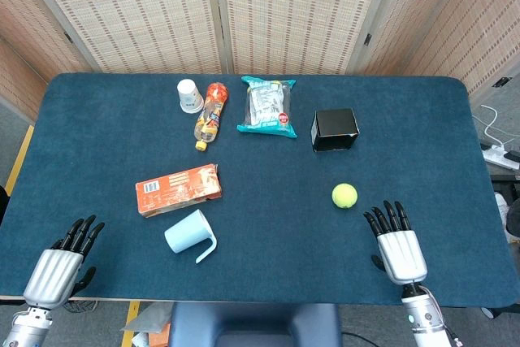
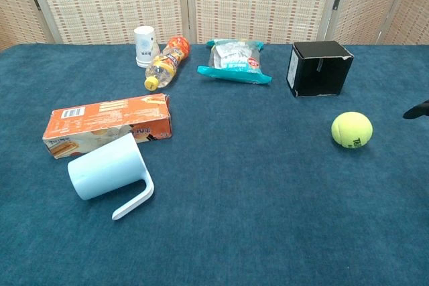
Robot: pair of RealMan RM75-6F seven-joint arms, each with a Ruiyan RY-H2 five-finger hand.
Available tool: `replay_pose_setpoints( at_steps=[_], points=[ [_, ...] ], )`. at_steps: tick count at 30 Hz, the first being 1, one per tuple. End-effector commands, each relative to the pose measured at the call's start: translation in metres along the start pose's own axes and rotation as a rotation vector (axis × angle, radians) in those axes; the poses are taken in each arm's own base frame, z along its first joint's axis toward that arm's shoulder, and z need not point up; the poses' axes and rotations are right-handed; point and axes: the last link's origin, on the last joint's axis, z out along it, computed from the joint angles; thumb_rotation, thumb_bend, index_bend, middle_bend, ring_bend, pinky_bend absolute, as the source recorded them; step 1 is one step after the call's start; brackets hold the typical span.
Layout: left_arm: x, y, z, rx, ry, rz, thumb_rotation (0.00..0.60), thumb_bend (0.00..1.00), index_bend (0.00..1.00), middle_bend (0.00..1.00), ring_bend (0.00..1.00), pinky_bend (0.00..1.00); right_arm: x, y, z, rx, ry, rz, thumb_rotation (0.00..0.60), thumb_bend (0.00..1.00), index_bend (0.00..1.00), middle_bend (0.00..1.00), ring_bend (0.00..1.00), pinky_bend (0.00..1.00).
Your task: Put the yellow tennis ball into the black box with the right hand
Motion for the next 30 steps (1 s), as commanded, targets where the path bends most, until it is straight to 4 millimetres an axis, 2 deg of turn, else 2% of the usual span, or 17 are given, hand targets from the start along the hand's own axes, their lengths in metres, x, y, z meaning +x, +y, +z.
replay_pose_setpoints(
  at_steps=[1, 6, 8, 10, 12, 16, 19, 22, 25, 27, 30],
  points=[
    [0.000, 0.000, 0.000, 0.001, 0.001, 0.001, 0.600, 0.38, 0.11, 0.09, 0.08, 0.44, 0.000, 0.000, -0.001, 0.004, -0.002, 0.004, 0.600, 0.05, 0.19, 0.15, 0.00, 0.00],
    [0.001, 0.000, -0.001, 0.000, 0.004, -0.003, 0.600, 0.38, 0.11, 0.09, 0.08, 0.44, 0.000, -0.004, -0.004, 0.009, -0.012, 0.024, 0.600, 0.05, 0.19, 0.15, 0.00, 0.00],
    [0.001, 0.001, -0.001, -0.003, 0.003, -0.004, 0.600, 0.37, 0.11, 0.09, 0.08, 0.44, -0.001, -0.007, -0.006, 0.009, -0.011, 0.032, 0.600, 0.05, 0.19, 0.19, 0.01, 0.00],
    [0.000, 0.000, 0.000, -0.005, 0.000, -0.002, 0.600, 0.37, 0.11, 0.09, 0.08, 0.44, -0.002, -0.011, -0.007, 0.004, 0.000, 0.033, 0.600, 0.06, 0.19, 0.26, 0.05, 0.01],
    [0.000, 0.000, 0.000, -0.005, -0.002, -0.001, 0.600, 0.38, 0.11, 0.09, 0.08, 0.44, -0.005, -0.015, -0.007, -0.001, 0.016, 0.032, 0.600, 0.08, 0.19, 0.34, 0.14, 0.08],
    [0.000, 0.001, -0.001, -0.005, 0.001, 0.007, 0.600, 0.38, 0.11, 0.09, 0.08, 0.44, -0.016, -0.025, -0.009, -0.002, 0.033, 0.035, 0.600, 0.09, 0.19, 0.43, 0.24, 0.12],
    [0.000, 0.002, -0.002, -0.007, 0.002, 0.001, 0.600, 0.37, 0.11, 0.09, 0.08, 0.44, -0.025, -0.030, -0.007, -0.014, 0.035, 0.027, 0.600, 0.10, 0.21, 0.46, 0.28, 0.18],
    [0.000, 0.002, -0.002, -0.008, 0.002, 0.001, 0.600, 0.37, 0.11, 0.09, 0.08, 0.44, -0.027, -0.031, -0.006, -0.019, 0.034, 0.025, 0.600, 0.10, 0.22, 0.48, 0.29, 0.18],
    [0.000, 0.001, -0.002, -0.009, 0.001, 0.000, 0.600, 0.37, 0.11, 0.09, 0.08, 0.44, -0.033, -0.030, 0.004, -0.040, 0.036, 0.011, 0.600, 0.10, 0.23, 0.51, 0.33, 0.14],
    [0.000, 0.002, -0.001, -0.009, 0.000, 0.001, 0.600, 0.37, 0.11, 0.09, 0.08, 0.44, -0.038, -0.031, 0.014, -0.043, 0.036, 0.012, 0.600, 0.10, 0.23, 0.51, 0.39, 0.14],
    [0.000, 0.002, -0.002, -0.010, 0.002, -0.001, 0.600, 0.38, 0.11, 0.09, 0.08, 0.44, -0.043, -0.032, 0.021, -0.032, 0.046, 0.010, 0.600, 0.10, 0.23, 0.53, 0.41, 0.14]
  ],
)
